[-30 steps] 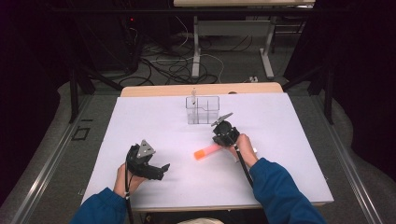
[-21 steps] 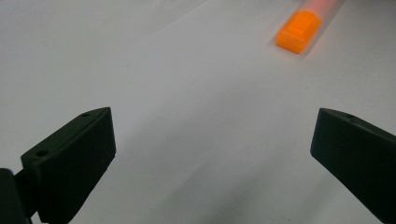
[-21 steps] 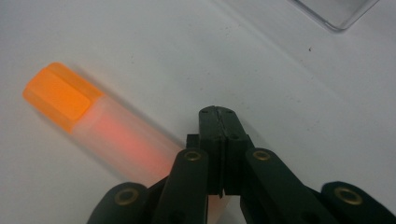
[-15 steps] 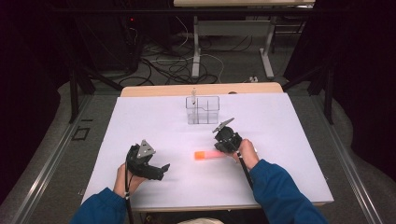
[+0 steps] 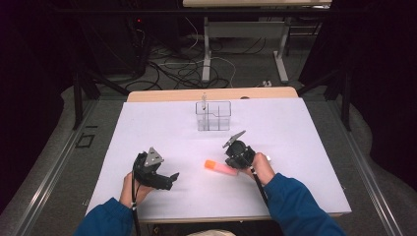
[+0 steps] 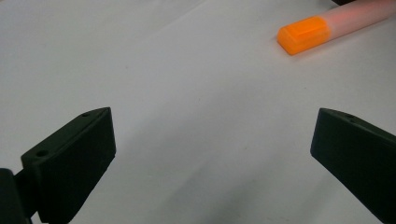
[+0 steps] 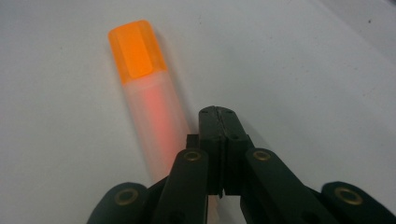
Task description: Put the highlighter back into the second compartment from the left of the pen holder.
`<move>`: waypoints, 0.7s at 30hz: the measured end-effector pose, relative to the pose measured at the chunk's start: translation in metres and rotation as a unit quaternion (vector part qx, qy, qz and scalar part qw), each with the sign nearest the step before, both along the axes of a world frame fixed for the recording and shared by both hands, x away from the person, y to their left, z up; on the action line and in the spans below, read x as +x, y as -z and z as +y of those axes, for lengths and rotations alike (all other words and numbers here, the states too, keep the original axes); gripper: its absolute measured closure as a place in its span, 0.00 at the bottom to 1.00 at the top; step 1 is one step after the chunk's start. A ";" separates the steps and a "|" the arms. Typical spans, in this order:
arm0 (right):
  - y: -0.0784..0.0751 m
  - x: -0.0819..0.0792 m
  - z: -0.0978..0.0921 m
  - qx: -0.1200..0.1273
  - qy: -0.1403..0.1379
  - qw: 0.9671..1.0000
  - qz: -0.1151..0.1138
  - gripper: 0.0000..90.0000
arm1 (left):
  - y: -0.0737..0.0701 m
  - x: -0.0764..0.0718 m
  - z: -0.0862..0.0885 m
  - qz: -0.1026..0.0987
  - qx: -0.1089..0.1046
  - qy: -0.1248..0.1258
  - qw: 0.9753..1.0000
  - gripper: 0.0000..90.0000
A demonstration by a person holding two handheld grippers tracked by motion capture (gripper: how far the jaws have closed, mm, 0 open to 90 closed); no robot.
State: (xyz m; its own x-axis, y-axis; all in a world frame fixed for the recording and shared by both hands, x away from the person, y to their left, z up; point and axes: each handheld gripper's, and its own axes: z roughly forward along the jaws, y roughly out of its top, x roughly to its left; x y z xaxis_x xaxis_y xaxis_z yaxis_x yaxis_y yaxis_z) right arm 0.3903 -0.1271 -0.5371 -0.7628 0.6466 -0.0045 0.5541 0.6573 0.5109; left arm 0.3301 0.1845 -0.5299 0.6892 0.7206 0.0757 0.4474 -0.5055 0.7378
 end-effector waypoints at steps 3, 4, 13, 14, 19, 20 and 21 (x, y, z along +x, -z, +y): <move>0.000 -0.007 0.000 0.006 0.003 1.000 0.008 1.00 | 0.000 0.000 0.000 0.001 -0.001 0.001 1.000 0.00; 0.000 -0.008 0.000 0.002 0.002 1.000 0.007 1.00 | 0.000 0.000 0.000 0.001 -0.002 0.001 1.000 0.00; 0.001 -0.016 0.005 0.000 -0.005 1.000 0.015 1.00 | -0.001 -0.001 -0.001 0.002 -0.003 0.000 1.000 0.00; 0.000 -0.016 0.004 -0.002 -0.008 1.000 0.014 0.98 | -0.001 -0.001 -0.001 0.002 -0.002 0.000 1.000 0.00; -0.007 -0.013 -0.002 -0.005 0.007 1.000 0.009 0.85 | -0.001 0.000 0.000 0.003 -0.003 0.002 1.000 0.00; -0.008 -0.012 -0.002 -0.002 0.005 1.000 0.009 0.83 | -0.001 0.000 0.000 0.002 -0.003 0.002 1.000 0.00; -0.010 -0.012 -0.003 -0.002 0.007 1.000 0.010 0.80 | -0.001 0.000 0.000 0.003 -0.003 0.003 1.000 0.00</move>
